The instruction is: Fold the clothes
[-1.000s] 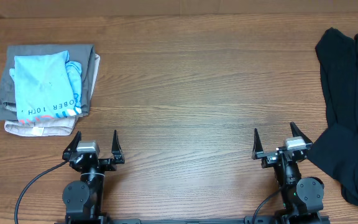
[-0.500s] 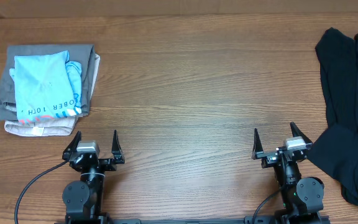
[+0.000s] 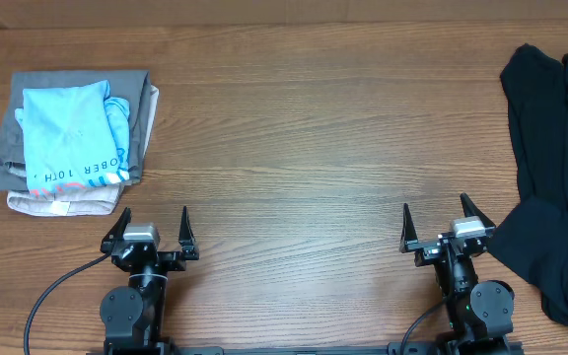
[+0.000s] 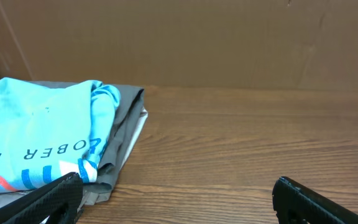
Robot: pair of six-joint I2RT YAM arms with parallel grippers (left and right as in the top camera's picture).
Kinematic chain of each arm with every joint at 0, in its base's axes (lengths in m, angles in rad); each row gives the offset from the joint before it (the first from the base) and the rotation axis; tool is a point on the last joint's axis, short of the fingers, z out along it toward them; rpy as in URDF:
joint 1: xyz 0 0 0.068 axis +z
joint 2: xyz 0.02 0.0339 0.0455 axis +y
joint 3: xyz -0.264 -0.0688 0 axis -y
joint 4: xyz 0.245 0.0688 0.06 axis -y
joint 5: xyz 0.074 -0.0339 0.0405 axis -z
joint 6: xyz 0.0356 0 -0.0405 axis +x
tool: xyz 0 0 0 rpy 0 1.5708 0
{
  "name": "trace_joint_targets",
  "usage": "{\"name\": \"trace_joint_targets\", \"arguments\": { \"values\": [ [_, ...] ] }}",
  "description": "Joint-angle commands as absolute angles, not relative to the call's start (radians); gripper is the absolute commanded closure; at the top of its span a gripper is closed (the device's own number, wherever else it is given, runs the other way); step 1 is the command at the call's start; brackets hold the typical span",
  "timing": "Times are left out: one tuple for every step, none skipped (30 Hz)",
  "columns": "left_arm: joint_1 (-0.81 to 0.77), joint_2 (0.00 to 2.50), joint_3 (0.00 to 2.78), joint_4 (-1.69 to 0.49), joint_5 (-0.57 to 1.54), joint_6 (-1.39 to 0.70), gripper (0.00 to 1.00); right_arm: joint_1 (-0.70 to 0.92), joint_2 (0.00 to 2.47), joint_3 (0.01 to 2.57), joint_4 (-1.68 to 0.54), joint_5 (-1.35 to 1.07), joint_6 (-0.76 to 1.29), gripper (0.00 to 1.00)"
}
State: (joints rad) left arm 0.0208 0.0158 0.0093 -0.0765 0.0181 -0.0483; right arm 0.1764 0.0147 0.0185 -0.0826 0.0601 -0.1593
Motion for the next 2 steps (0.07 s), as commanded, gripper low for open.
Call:
{"name": "trace_joint_targets", "arguments": {
  "values": [
    [0.016,0.005,0.005,-0.077,0.019,-0.029,0.0,0.173,0.004,0.008,-0.077,0.066,-0.165,0.0],
    [0.016,0.005,0.005,-0.077,0.019,-0.029,0.0,0.173,0.004,0.008,-0.077,0.066,-0.165,0.0]
  ]
}}
